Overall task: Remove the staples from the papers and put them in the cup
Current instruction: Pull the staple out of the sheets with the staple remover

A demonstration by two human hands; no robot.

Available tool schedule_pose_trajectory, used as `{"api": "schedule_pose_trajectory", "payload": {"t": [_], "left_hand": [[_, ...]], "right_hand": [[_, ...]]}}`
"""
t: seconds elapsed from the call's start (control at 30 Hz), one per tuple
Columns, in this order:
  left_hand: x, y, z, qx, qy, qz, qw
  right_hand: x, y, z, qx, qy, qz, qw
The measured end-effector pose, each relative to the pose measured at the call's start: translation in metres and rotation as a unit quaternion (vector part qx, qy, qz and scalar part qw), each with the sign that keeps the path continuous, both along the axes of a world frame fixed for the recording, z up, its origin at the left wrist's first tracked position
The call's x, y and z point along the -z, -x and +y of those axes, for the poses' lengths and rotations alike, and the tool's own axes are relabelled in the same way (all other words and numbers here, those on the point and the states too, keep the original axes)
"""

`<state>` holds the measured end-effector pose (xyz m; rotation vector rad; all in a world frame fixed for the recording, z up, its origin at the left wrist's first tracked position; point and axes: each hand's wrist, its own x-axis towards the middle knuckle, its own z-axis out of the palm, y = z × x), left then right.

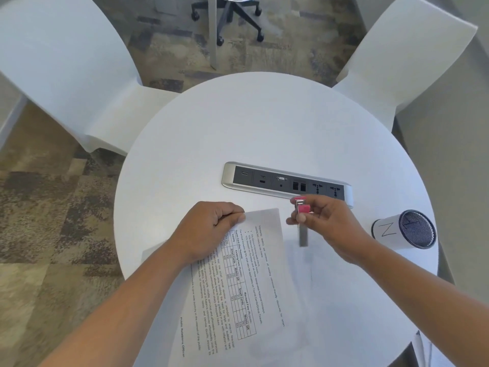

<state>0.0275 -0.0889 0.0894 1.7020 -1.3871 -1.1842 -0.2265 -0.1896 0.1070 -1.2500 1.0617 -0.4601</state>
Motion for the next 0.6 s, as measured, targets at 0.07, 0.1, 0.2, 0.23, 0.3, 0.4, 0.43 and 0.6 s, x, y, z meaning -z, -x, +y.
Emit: {"api": "schedule_pose_trajectory", "payload": {"t": [0.07, 0.1, 0.2, 0.23, 0.3, 0.4, 0.43, 0.6], "left_hand": [[-0.004, 0.003, 0.002, 0.001, 0.009, -0.003, 1.000], [-0.006, 0.004, 0.003, 0.005, 0.014, -0.007, 1.000], [-0.010, 0.010, 0.006, 0.016, 0.024, -0.029, 0.999], [-0.011, 0.012, 0.007, 0.019, 0.029, -0.037, 0.999], [-0.012, 0.015, 0.008, 0.024, 0.038, -0.049, 0.998], [-0.014, 0.021, 0.009, 0.031, 0.046, -0.059, 0.997], [-0.015, 0.023, 0.010, 0.031, 0.048, -0.062, 0.996], [-0.018, 0.029, 0.012, 0.038, 0.042, -0.075, 0.996]], "right_hand": [[-0.004, 0.003, 0.009, 0.007, -0.026, -0.036, 0.999], [-0.006, 0.004, 0.012, 0.007, -0.030, -0.042, 0.999], [-0.014, 0.008, 0.020, -0.019, 0.014, 0.008, 1.000], [-0.016, 0.009, 0.022, -0.026, 0.026, 0.023, 0.999], [-0.016, 0.011, 0.025, -0.038, 0.045, 0.045, 0.997], [-0.015, 0.012, 0.029, -0.054, 0.079, 0.083, 0.992], [-0.015, 0.012, 0.031, -0.056, 0.085, 0.091, 0.991], [-0.017, 0.009, 0.036, -0.059, 0.093, 0.098, 0.989]]}}
